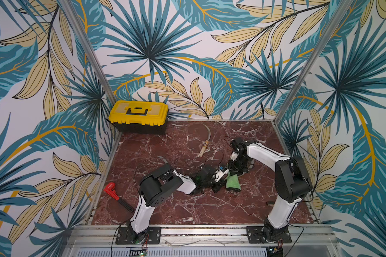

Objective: Wipe small sickles with rags
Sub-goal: Wipe the small sickle at the center of the board.

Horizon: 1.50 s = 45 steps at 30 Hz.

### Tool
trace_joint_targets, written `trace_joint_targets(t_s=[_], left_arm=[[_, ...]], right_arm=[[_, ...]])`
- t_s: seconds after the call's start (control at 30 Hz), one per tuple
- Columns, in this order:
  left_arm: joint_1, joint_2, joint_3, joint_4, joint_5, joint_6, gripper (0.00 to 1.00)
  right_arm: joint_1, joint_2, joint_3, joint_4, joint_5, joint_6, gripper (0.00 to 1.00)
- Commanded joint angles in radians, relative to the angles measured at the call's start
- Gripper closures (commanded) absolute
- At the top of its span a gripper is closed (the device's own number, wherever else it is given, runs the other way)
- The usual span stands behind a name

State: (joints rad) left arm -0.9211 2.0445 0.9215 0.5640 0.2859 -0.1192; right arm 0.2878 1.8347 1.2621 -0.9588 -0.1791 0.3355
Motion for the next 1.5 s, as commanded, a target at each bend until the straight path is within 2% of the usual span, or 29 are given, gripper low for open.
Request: trace_joint_targets(t_s=[0.0,0.4,0.57,0.77,0.9,1.2,1.33,1.47], left_arm=[[0.005,0.002,-0.050,-0.104,-0.006,0.004,1.00],[0.008,-0.006,-0.067,-0.104,-0.011,-0.002,1.00],[0.010,-0.011,-0.069,-0.104,-0.015,0.004,1.00],[0.010,-0.012,-0.067,-0.100,-0.006,0.001,1.00],[0.010,-0.010,-0.069,-0.096,-0.006,-0.002,1.00],[0.010,-0.015,-0.085,-0.096,-0.017,-0.003,1.00],[0.010,-0.013,-0.087,-0.096,-0.017,-0.004,1.00],[0.010,-0.014,-0.094,-0.096,-0.018,-0.005,1.00]], right_arm=[[-0.046,0.049,-0.050,-0.045,0.213,-0.025,0.90],[-0.133,0.029,-0.013,-0.082,0.327,-0.053,0.91],[-0.112,-0.085,0.027,-0.146,0.280,-0.073,0.92],[-0.004,-0.163,0.043,-0.179,0.141,-0.075,0.91],[0.028,-0.141,0.025,-0.117,0.060,-0.063,0.91],[0.039,0.012,-0.027,0.017,-0.048,-0.071,0.91],[0.039,0.055,-0.032,0.019,-0.031,-0.074,0.92],[0.032,0.084,-0.023,-0.012,0.042,-0.069,0.91]])
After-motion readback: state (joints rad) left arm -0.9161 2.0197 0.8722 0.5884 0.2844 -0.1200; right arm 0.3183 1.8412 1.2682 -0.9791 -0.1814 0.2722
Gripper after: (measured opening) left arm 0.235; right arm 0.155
